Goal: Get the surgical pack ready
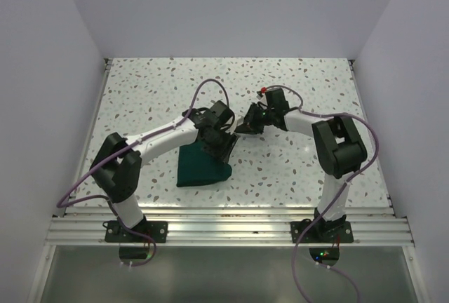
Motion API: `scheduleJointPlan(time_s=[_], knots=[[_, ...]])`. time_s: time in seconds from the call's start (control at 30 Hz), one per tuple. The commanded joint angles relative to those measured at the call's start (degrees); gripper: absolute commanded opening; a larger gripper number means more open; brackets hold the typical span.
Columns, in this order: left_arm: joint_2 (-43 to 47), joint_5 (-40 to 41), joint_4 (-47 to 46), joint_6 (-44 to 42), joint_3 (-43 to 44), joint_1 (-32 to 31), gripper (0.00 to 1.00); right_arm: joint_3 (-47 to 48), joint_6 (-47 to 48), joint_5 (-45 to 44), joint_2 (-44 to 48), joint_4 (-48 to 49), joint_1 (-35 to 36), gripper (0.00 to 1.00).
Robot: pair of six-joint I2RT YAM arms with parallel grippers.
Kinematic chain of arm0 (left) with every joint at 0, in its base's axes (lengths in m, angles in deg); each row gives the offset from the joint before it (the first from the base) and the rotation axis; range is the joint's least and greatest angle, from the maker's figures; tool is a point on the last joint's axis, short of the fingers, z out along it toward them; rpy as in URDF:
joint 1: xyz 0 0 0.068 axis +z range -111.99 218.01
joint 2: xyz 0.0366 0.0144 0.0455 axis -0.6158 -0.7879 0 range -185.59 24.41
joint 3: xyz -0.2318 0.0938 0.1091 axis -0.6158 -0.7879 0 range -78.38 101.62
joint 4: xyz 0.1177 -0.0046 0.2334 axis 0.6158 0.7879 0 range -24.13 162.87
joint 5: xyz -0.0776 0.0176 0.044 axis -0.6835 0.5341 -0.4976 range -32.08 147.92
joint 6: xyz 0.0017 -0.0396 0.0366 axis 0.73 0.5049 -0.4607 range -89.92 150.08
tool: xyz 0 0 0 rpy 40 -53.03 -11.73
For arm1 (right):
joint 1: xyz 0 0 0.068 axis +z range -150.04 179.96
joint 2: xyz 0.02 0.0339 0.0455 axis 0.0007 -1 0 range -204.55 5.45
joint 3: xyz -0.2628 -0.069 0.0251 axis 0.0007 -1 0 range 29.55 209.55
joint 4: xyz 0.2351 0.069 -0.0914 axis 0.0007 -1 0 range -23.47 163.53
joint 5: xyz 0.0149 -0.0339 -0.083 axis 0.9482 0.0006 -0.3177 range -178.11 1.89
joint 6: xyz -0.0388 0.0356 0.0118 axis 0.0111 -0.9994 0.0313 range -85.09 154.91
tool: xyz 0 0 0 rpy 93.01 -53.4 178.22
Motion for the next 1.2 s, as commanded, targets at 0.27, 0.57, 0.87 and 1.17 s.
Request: scheduleJointPlan(time_s=[0.27,0.57,0.87,1.17], knots=[[4.67,2.53,1.67,4.15,3.15,-0.99,0.61,-0.77,6.22,3.81,9.2,-14.33,-0.64,0.57],[5.99,0.69,-4.39,9.61,-1.85,-2.57,0.42,8.28,-0.02,7.51,2.88,-11.87,-0.56,0.63],[2.22,-1.24,-6.86,11.02,-3.35,-4.77,0.34,13.48,-0.9,7.42,-4.77,-12.31,0.85,0.55],[3.61,-1.16,-8.53,13.04,-13.1,-7.14,0.31,13.65,0.58,4.88,-8.99,-12.83,0.5,0.13]])
